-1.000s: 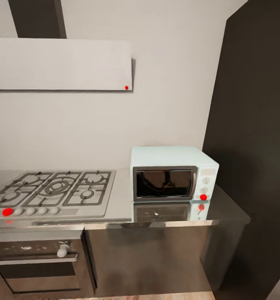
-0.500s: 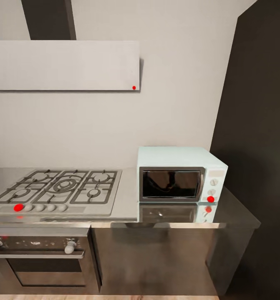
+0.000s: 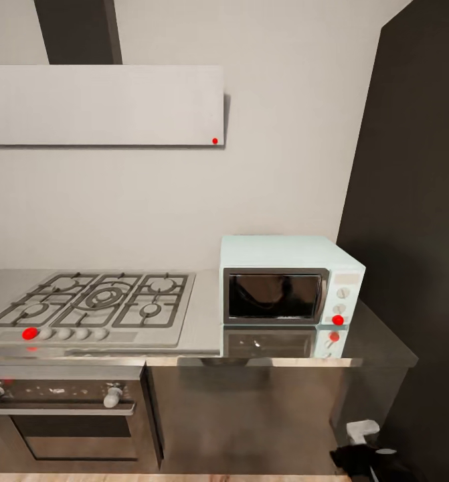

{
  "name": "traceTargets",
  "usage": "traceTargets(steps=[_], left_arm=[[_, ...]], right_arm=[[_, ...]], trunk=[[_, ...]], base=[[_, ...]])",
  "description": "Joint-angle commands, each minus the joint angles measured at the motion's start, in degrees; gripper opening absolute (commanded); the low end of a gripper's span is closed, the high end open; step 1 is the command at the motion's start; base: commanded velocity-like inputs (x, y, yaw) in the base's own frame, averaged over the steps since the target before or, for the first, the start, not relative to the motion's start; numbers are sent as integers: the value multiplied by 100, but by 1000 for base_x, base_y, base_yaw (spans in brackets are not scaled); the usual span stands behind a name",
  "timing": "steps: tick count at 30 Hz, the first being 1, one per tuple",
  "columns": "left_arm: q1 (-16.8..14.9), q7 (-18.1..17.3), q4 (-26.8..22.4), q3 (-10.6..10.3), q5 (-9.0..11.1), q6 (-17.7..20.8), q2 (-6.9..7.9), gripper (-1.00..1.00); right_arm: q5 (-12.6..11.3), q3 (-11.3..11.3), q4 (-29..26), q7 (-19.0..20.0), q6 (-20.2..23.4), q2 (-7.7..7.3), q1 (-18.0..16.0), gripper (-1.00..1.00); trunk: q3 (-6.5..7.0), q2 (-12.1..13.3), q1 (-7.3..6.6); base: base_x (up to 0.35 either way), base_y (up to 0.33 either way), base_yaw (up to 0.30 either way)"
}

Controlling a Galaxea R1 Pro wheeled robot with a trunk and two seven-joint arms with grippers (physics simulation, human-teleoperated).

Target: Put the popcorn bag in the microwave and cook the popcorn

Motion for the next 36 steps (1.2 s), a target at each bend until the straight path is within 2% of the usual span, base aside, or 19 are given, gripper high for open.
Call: traceTargets(steps=[1,2,4,8,10,12,14,16,21,27,29,30,32,33,36], left_arm=[[-5,-22,5,-48,54,-16,1,100],[-6,-22,5,-48,54,-16,1,100],[-6,-22,5,-48,54,-16,1,100],[-5,-22,5,-48,54,-16,1,100],[-4,-22,5,-48,54,-16,1,100],[-7,-22,5,-48,54,-16,1,100],[-7,-22,5,-48,54,-16,1,100],[-6,-22,6,-48,54,-16,1,100],[-6,-22,6,-48,54,-16,1,100],[-4,-22,5,-48,54,-16,1,100],[-6,-22,5,-48,54,-16,1,100],[-6,-22,5,-48,54,-16,1,100],[-5,-22,5,-48,54,-16,1,100],[-6,-22,5,-48,54,-16,1,100],[-9,-22,8,-48,54,-16,1,100]], right_arm=[[49,-31,-694,267,545,5,-1,100],[40,-33,-1502,527,1165,6,1,100],[36,-42,-2346,728,1805,7,5,100],[35,-67,-3734,828,2835,4,2,100],[35,-81,-4351,837,3254,-16,0,100],[35,-92,-4806,836,3463,-47,3,100],[40,-95,-4992,829,3533,-59,25,100],[42,-101,-5054,806,3558,-64,10,100],[43,-145,-5076,756,3453,-42,-285,100],[36,-149,-5066,697,2766,5,-375,100],[-5,-149,-5044,567,2518,106,-384,100],[-51,-149,-5010,381,2261,286,-386,100],[-82,-149,-4928,73,1967,453,-387,100],[-123,-149,-4773,-256,1667,558,-387,100],[-370,-149,-4351,-540,1271,612,-477,100]], trunk=[[-8,-5,0],[-8,-5,0],[-8,-5,0],[-8,-5,0],[-8,-5,0],[-8,-5,0],[-8,-5,0],[-8,-5,0],[-8,-5,0],[-8,-5,0],[-8,-5,0],[-8,-5,0],[-8,-5,0],[-8,-5,0],[-8,-5,0]], base=[[0,0,0],[0,0,0],[0,0,0],[0,0,0],[0,0,0],[0,0,0],[0,0,0],[0,0,0],[0,0,0],[0,0,0],[0,0,0],[0,0,0],[0,0,0],[0,0,0],[0,0,0]])
